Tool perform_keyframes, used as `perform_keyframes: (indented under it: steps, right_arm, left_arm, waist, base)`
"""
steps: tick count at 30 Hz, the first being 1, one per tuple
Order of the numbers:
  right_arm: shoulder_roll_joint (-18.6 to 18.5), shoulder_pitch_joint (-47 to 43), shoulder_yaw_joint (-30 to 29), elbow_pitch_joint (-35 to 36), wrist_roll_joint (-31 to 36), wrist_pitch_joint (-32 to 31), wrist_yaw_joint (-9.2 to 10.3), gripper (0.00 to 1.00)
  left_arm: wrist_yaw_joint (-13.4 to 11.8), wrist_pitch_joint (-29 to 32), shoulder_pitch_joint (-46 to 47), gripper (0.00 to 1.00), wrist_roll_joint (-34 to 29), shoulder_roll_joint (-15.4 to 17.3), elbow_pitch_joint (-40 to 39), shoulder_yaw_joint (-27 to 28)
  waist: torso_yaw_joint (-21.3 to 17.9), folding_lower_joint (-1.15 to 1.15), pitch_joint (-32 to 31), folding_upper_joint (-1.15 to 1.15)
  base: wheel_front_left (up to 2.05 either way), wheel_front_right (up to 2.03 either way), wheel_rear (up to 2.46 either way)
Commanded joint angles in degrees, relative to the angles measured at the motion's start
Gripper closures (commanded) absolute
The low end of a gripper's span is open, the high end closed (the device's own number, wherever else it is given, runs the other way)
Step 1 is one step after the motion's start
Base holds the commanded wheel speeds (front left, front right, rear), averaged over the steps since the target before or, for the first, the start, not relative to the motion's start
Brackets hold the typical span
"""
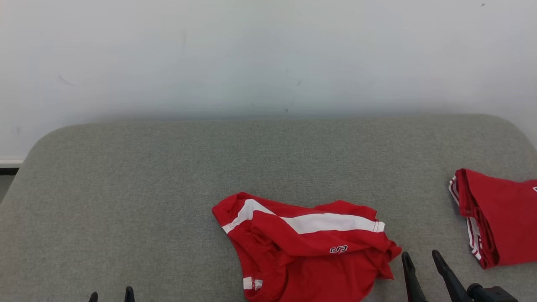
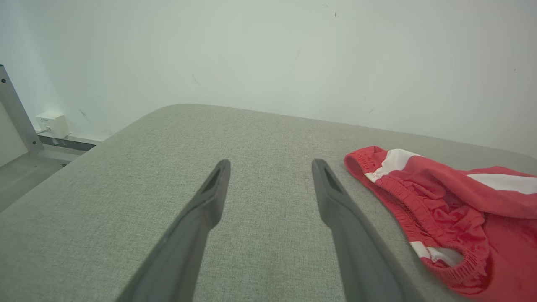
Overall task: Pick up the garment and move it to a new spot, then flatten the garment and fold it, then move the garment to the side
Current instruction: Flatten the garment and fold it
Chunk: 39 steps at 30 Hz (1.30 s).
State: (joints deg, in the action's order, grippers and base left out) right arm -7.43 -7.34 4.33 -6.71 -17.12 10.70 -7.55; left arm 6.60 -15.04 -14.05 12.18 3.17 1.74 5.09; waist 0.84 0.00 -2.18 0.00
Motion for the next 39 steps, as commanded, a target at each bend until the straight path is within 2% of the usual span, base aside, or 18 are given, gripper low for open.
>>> perform_keyframes:
  steps: [1, 17, 23, 26, 29, 32, 39]
  right_arm:
    - [0.16, -0.19, 0.11, -0.14, -0.10, 0.33, 0.15, 0.00]
    - [0.77, 0.33, 0.62, -0.79, -0.11, 0.73, 0.15, 0.00]
    - [0.72, 0.90, 0.96, -0.81, -0.30, 0.81, 0.15, 0.00]
    - [0.54, 1.65, 1.39, -0.80, -0.29, 0.42, 0.15, 0.00]
    - [0.11, 3.59, 3.17, -1.35, -0.50, -0.90, 0.15, 0.00]
    - [-0.34, 6.99, 4.55, -2.74, -1.27, -3.31, 0.15, 0.00]
    - [-1.13, 17.01, 7.30, -7.92, -2.62, -12.75, 0.15, 0.00]
  left_arm:
    - [0.32, -0.15, 0.48, 0.00, -0.59, -0.16, 0.21, 0.15]
    - [0.86, -0.15, 1.22, 0.00, 0.58, -0.32, 0.66, -0.55]
    - [0.68, -0.16, 3.26, 0.00, 3.58, -0.33, 4.93, -3.07]
    - [0.37, -0.11, 6.84, 0.00, 5.39, -0.32, 9.67, -6.09]
    - [0.12, 1.77, 12.81, 0.00, 7.39, -0.28, 13.96, -8.43]
    - [-0.40, 6.13, 18.21, 0.00, 10.43, -0.29, 18.76, -10.68]
    - [-3.54, 16.68, 28.27, 0.00, 18.89, -0.26, 26.71, -15.05]
  waist:
    - [-0.08, 0.00, 0.06, 0.00]
    - [-0.48, 0.00, -0.13, 0.00]
    - [-0.83, 0.00, 0.11, 0.00]
    - [-1.13, 0.00, 0.65, 0.00]
    - [-2.12, 0.00, 1.49, 0.00]
    - [-3.25, 0.00, 2.36, 0.00]
    - [-5.94, 0.00, 4.98, 0.00]
  base:
    - [0.00, 0.00, 0.00]
    - [0.00, 0.00, 0.00]
    - [0.00, 0.00, 0.00]
    - [0.00, 0.00, 0.00]
    - [0.00, 0.00, 0.00]
    - [0.00, 0.00, 0.00]
    - [0.00, 0.00, 0.00]
